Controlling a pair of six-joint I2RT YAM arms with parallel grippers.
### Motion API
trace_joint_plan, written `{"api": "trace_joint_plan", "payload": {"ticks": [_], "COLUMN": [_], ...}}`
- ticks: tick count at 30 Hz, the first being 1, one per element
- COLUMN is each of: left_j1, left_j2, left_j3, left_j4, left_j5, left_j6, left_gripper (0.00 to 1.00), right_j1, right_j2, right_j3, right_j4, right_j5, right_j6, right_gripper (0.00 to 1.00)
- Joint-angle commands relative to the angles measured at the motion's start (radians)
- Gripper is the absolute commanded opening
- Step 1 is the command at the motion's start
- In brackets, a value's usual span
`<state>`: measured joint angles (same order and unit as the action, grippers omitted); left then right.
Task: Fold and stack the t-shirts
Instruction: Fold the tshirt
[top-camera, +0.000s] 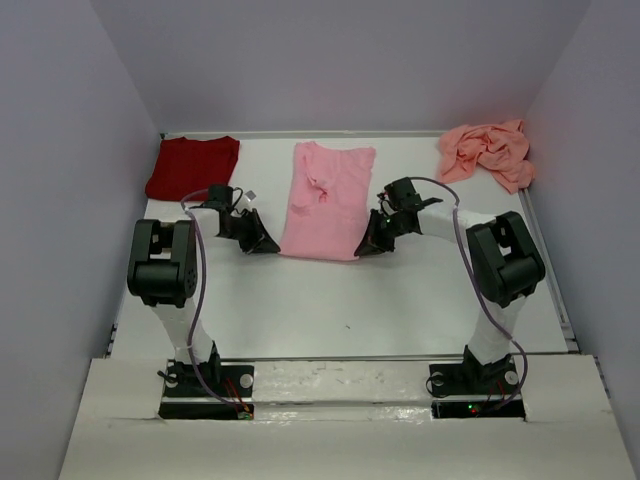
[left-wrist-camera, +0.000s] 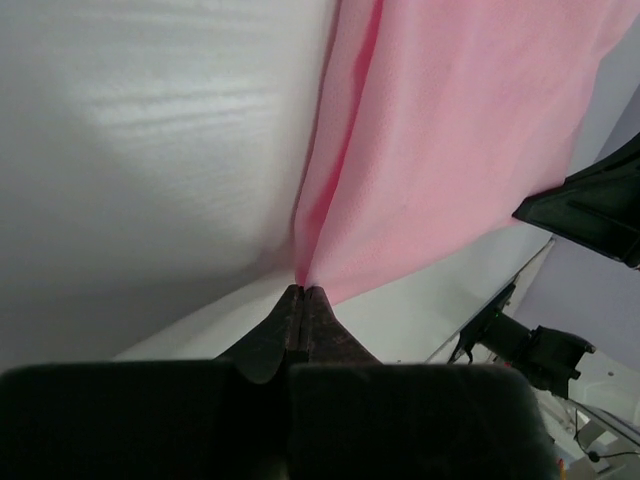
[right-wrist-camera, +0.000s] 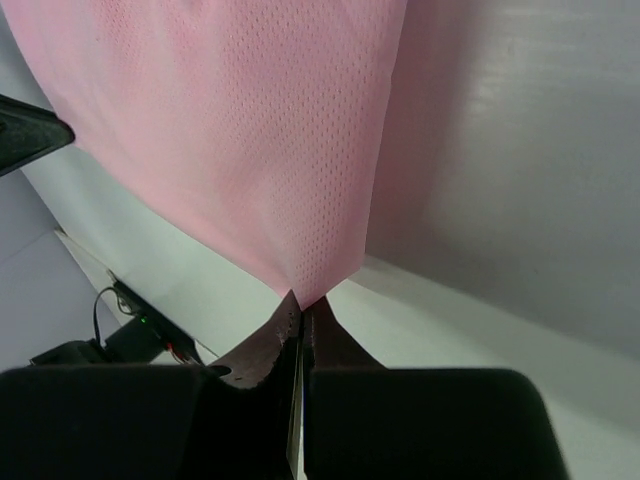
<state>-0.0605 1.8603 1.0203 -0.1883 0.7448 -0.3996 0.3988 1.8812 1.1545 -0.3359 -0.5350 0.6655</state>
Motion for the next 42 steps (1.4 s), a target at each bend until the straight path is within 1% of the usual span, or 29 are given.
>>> {"api": "trace_joint_plan", "payload": {"ticks": [1,6,8,10,11,14,15,20,24,26,30,34,42], "left_j1": [-0.024,-0.079,-0.128,-0.165,-0.2,-0.243,-0.252,-0.265,-0.266,-0.266,-0.266,-0.266,-0.266], "left_j2": [-0.124,-0.206,-0.242,-0.297,-0.312,-0.392,-0.439,-0.579,-0.651,-0.671,-0.688,-0.668,-0.583], "left_j3": [-0.052,-0.153,-0.186,-0.203,-0.204,-0.209,-0.213,-0.223,-0.226,-0.229,-0.227,-0.201,-0.072], "left_j4": [-0.108,-0.103,-0.103,-0.124,-0.137,-0.191,-0.203,-0.304,-0.353,-0.369,-0.366,-0.361,-0.373], "left_j5": [-0.01,0.021,0.027,0.021,0.018,-0.001,-0.013,-0.035,-0.051,-0.058,-0.061,-0.062,-0.079], "left_j6": [0.054,0.024,-0.007,-0.033,-0.038,-0.056,-0.067,-0.082,-0.096,-0.105,-0.122,-0.122,-0.094], "left_gripper": [0.0,0.0,0.0,0.0,0.0,0.0,0.0,0.0,0.0,0.0,0.0,0.0,0.0], "right_j1": [-0.003,-0.003,-0.003,-0.003,-0.003,-0.003,-0.003,-0.003,-0.003,-0.003,-0.003,-0.003,-0.003], "right_j2": [-0.045,-0.051,-0.047,-0.06,-0.071,-0.109,-0.134,-0.209,-0.292,-0.335,-0.355,-0.343,-0.278], "right_j3": [0.063,0.077,0.082,0.085,0.083,0.068,0.06,0.005,-0.01,-0.003,0.042,0.094,0.206], "right_j4": [-0.258,-0.342,-0.4,-0.46,-0.475,-0.531,-0.541,-0.62,-0.661,-0.673,-0.673,-0.649,-0.638], "right_j5": [-0.002,-0.032,-0.065,-0.066,-0.065,-0.063,-0.069,-0.092,-0.097,-0.094,-0.097,-0.12,-0.137], "right_j6": [-0.132,-0.207,-0.227,-0.257,-0.267,-0.293,-0.302,-0.326,-0.33,-0.33,-0.323,-0.303,-0.313], "right_gripper": [0.0,0.0,0.0,0.0,0.0,0.0,0.0,0.0,0.0,0.0,0.0,0.0,0.0]}}
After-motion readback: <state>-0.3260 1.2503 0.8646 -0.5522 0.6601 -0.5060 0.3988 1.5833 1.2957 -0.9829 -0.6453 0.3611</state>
